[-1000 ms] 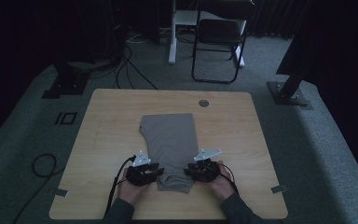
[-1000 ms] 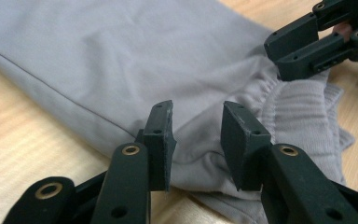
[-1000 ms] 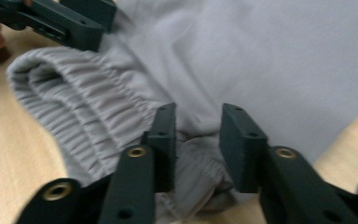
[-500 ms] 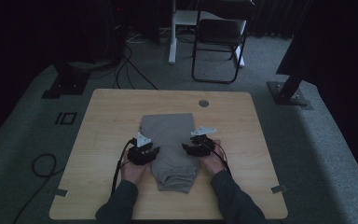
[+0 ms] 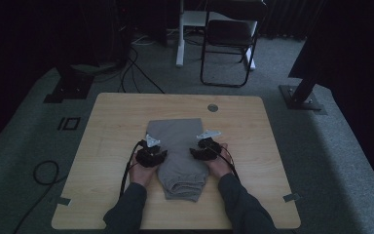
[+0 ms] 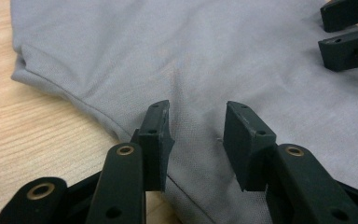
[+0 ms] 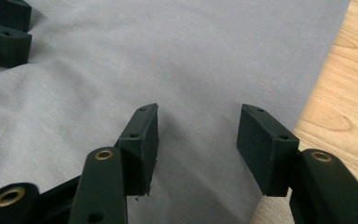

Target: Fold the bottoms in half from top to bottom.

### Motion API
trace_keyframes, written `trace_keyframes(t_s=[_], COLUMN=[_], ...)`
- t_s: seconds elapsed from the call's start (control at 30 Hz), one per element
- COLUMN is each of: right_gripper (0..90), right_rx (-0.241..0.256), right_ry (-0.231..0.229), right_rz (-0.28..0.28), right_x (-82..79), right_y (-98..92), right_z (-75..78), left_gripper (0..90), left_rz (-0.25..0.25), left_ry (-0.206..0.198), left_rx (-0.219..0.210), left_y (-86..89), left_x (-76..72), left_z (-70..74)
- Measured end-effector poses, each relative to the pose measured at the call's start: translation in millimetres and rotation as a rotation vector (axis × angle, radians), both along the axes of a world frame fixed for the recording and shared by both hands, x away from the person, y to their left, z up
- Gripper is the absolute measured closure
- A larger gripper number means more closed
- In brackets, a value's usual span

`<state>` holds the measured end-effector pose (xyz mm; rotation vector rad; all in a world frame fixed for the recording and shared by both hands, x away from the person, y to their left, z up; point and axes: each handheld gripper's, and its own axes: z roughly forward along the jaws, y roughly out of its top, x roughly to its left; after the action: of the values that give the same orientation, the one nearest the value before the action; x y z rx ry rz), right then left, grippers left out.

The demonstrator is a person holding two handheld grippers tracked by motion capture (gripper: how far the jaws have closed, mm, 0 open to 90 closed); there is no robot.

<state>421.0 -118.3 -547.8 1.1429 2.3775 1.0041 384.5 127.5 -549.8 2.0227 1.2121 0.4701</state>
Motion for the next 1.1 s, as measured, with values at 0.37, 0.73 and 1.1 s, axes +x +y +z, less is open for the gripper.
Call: trace_keyframes(t_s=[0.37,0.73,1.1], right_gripper=[48.4,51.5,51.6], right_rx=[-0.009,0.002,-0.003], right_ry=[-0.007,-0.008,-0.01], right_rz=[0.048,0.081,0.097], right_x=[-10.7,-43.7,-74.7], right_y=[-2.2,-7.5,-11.7], right_z=[-1.0,-1.7,-1.9], left_gripper=[60.8,60.8,60.7], left_rz=[-0.011,-0.056,-0.073], left_ry=[-0.004,-0.012,-0.005], left_rx=[0.0,-0.041,-0.044], left_y=[2.0,10.3,7.8], left_x=[-12.9,-44.0,-70.2], left_z=[-1.8,-4.8,-4.7])
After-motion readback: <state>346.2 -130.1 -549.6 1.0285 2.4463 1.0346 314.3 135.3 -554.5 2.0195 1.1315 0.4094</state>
